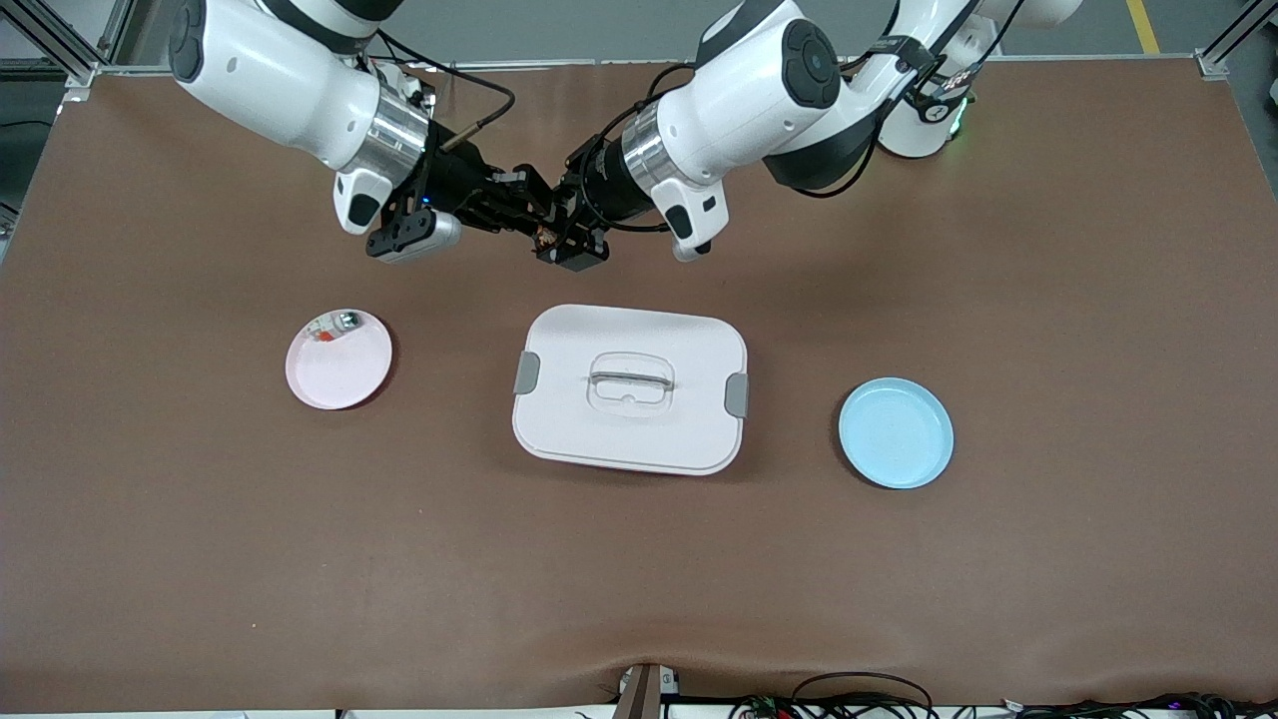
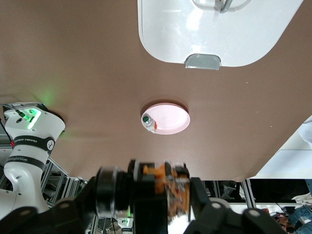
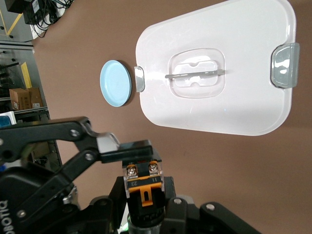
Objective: Transfer orange switch to right arm and place
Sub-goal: 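Close the right gripper on the switch and open the left gripper, then carry the switch to the pink plate while the left gripper withdraws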
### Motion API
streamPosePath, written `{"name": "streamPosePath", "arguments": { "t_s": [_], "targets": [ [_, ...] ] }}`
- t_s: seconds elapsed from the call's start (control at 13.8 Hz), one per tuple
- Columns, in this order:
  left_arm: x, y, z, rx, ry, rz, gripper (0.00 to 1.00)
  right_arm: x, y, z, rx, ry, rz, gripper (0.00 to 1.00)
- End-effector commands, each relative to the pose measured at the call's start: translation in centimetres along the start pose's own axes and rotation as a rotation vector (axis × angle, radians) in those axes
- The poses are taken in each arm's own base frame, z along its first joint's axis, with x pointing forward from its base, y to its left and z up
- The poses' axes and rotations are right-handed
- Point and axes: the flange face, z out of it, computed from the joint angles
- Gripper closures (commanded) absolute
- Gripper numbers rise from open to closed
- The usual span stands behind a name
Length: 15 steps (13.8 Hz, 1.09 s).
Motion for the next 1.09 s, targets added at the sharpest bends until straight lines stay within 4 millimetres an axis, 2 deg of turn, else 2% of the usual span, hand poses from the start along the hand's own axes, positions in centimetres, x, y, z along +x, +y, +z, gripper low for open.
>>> {"name": "streamPosePath", "arguments": {
  "t_s": [0.0, 0.44, 0.58, 0.73, 0.87, 1.02],
  "targets": [
    [-0.7, -0.4, -0.7, -0.013, -0.009, -0.006, 0.00, -0.1, -0.6, 0.6, 0.013, -0.001, 0.016, 1.00],
    [-0.6, -0.6, -0.8, -0.014, -0.004, 0.008, 0.00, 0.6, -0.1, 1.5, -0.011, -0.008, -0.047, 1.00],
    [0.6, -1.1, -0.2, -0.006, 0.029, 0.048, 0.00, 1.2, 0.6, 1.0, -0.036, -0.003, -0.200, 1.00],
    [2.4, -1.0, -0.1, -0.016, 0.085, 0.076, 0.00, 1.6, 1.7, 0.8, -0.128, -0.014, -0.455, 1.00],
    [4.3, -0.2, -0.9, -0.037, 0.133, 0.129, 0.00, 2.3, 3.4, 0.1, -0.189, -0.057, -0.533, 1.00],
    [6.4, 1.0, -3.1, -0.064, 0.158, 0.178, 0.00, 2.7, 5.1, -0.7, -0.320, -0.116, -0.694, 1.00]
  ]
}}
